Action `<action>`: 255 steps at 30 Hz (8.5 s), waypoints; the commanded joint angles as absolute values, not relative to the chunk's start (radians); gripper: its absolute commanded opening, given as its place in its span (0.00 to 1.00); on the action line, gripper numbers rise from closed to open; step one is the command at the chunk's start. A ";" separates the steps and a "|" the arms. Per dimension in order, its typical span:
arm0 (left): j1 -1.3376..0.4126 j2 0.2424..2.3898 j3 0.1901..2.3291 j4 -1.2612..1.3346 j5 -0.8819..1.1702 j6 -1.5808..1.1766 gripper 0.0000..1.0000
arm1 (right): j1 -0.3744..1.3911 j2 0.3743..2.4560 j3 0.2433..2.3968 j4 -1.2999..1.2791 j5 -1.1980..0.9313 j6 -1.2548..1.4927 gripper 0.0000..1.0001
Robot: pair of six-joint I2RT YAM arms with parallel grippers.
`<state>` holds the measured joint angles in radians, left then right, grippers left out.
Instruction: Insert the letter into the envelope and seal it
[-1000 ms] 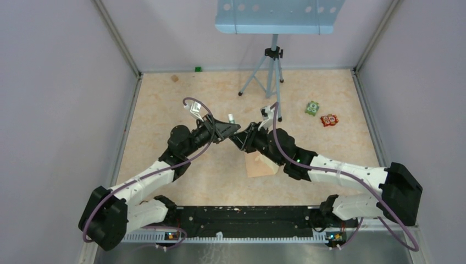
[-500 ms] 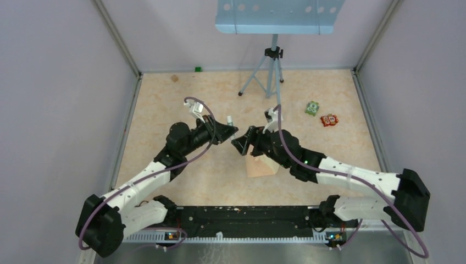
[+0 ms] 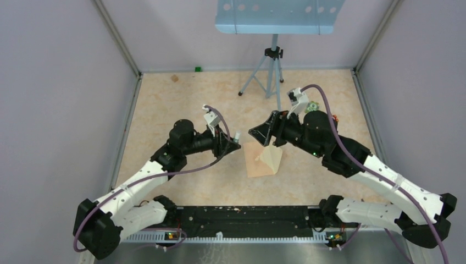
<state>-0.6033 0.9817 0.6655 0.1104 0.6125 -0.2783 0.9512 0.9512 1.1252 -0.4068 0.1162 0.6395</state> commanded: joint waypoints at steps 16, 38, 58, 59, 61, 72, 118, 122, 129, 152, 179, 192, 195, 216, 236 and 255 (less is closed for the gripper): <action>-0.910 0.949 0.801 -0.049 0.282 0.124 0.00 | 0.941 1.075 1.263 -0.652 -0.066 0.586 0.50; -0.950 0.954 0.782 -0.008 0.218 0.145 0.00 | 0.939 1.127 1.224 -0.565 -0.056 0.614 0.38; -0.950 0.954 0.751 0.024 0.214 0.131 0.00 | 0.868 1.109 1.212 -0.571 -0.048 0.608 0.07; -0.950 0.962 0.754 0.024 0.211 0.120 0.00 | 0.862 1.104 1.219 -0.580 -0.045 0.604 0.06; -0.951 0.975 0.750 0.030 0.198 0.099 0.00 | 0.855 1.097 1.241 -0.601 -0.034 0.591 0.04; -0.950 1.000 0.708 0.058 0.145 0.023 0.00 | 0.815 1.073 1.297 -0.705 0.042 0.533 0.02; -0.638 1.086 0.900 -0.017 0.214 -0.593 0.00 | 0.373 1.517 0.693 -0.072 0.342 0.513 0.15; -0.638 1.102 0.906 0.016 0.259 -0.595 0.00 | 0.373 1.512 0.693 -0.087 0.346 0.512 0.32; -0.637 1.110 0.919 0.015 0.217 -0.673 0.00 | 0.374 1.440 0.730 -0.171 0.359 0.503 0.51; -0.646 1.157 0.993 0.054 0.036 -1.142 0.00 | 0.783 0.988 1.039 -0.208 0.123 0.460 0.64; -0.675 1.139 1.016 0.050 0.039 -1.152 0.00 | 1.025 1.269 1.239 -0.166 0.378 0.337 0.40; -0.675 1.115 1.016 0.065 0.077 -1.124 0.00 | 1.000 1.271 1.236 -0.176 0.323 0.320 0.28; -0.675 1.115 1.016 0.067 0.097 -1.114 0.00 | 0.978 1.256 1.223 -0.164 0.281 0.335 0.22; -0.675 1.003 0.964 0.336 0.360 -0.663 0.00 | 0.630 1.091 0.913 0.426 -0.636 0.888 0.00; -0.677 1.034 1.108 0.040 0.027 -0.751 0.00 | 0.646 0.939 1.053 -0.120 -0.269 0.535 0.56; -0.677 1.257 1.369 -0.219 0.201 -0.713 0.00 | 0.961 1.106 1.157 -0.174 0.376 -0.025 0.67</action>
